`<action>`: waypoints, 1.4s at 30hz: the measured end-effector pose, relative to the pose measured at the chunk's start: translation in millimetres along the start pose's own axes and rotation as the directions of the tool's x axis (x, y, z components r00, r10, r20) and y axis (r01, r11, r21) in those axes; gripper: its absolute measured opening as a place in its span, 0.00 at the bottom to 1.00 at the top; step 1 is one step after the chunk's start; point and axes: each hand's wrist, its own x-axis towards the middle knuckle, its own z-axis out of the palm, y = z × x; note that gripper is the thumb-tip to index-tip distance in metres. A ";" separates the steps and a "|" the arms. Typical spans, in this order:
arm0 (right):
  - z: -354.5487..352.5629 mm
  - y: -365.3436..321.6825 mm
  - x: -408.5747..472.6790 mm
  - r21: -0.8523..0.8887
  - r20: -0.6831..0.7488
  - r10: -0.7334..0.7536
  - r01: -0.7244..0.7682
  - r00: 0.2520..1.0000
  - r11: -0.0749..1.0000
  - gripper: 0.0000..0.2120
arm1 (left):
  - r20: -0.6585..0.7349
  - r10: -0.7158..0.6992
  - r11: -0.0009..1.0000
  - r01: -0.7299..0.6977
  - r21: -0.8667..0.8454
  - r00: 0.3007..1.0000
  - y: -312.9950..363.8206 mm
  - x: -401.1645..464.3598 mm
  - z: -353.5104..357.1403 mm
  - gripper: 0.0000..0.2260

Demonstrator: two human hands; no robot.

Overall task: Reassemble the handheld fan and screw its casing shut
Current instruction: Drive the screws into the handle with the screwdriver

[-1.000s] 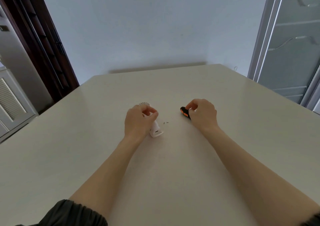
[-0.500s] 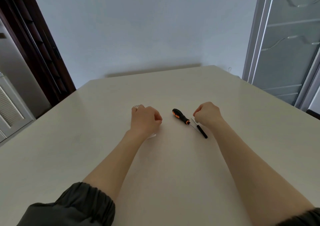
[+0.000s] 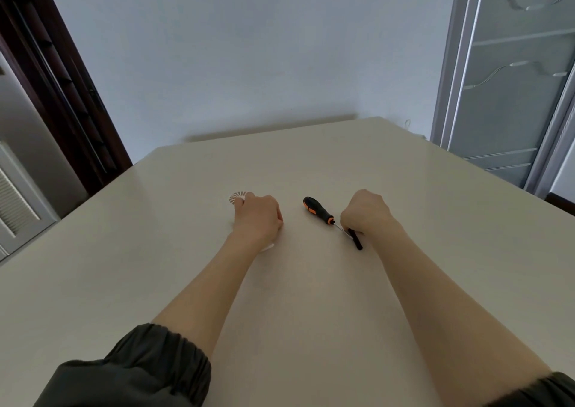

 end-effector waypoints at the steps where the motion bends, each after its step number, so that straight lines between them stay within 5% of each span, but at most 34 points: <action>1: 0.4 0.4 0.8 0.003 -0.004 -0.002 0.002 1.000 1.000 0.12 | 0.012 0.006 1.000 -0.007 0.031 1.000 0.1 0.5 0.3 0.09; 5: 1.7 0.4 2.4 0.054 -0.014 -0.009 0.009 1.000 0.998 0.12 | 0.010 0.037 0.999 -0.037 0.014 0.999 -0.2 0.2 1.6 0.09; 8: 2.8 -4.9 1.3 0.139 -0.050 -0.064 0.070 0.997 0.988 0.05 | -0.059 0.027 0.987 -0.036 -0.156 0.998 -0.2 -3.3 0.6 0.07; 11: 7.3 -12.4 -0.9 0.171 -0.082 -0.176 0.187 0.981 0.967 0.14 | -0.092 0.021 0.919 -0.056 -0.391 0.996 -0.7 -9.4 -3.1 0.04; 16: 21.2 -18.7 -0.6 0.006 -0.119 -0.267 0.270 0.956 0.963 0.19 | -0.147 -0.039 0.721 -0.074 -0.689 0.988 -7.6 -20.1 -10.6 0.05; 23: 35.2 -22.2 -0.3 -0.150 -0.116 -0.306 0.288 0.945 0.946 0.09 | -0.036 -0.182 0.345 0.030 -0.938 0.983 -34.5 -26.2 -13.1 0.09; 27: 38.6 -27.0 -1.2 -0.111 -0.142 -0.325 0.311 0.935 0.944 0.08 | 0.038 -0.180 0.091 0.055 -0.994 0.983 -37.7 -30.4 -9.8 0.10; 30: 37.3 -36.5 -4.7 0.121 -0.198 -0.320 0.347 0.927 0.930 0.09 | 0.074 -0.165 -0.003 0.074 -0.997 0.983 -37.5 -31.9 -9.7 0.09; 36: 32.8 -47.2 -19.0 0.800 0.070 -0.197 0.063 0.978 0.596 0.05 | 0.138 -0.156 -0.164 0.112 -0.980 0.978 -34.7 -37.8 -11.9 0.04; 39: 31.2 -45.4 -21.5 0.949 0.164 -0.185 -0.103 0.969 0.299 0.06 | 0.162 -0.156 -0.240 0.122 -0.963 0.974 -36.2 -40.2 -12.7 0.04; 42: 30.7 -42.0 -20.6 0.987 0.129 -0.155 -0.111 0.979 0.121 0.05 | 0.181 -0.147 -0.280 0.134 -0.950 0.972 -37.2 -42.0 -13.1 0.05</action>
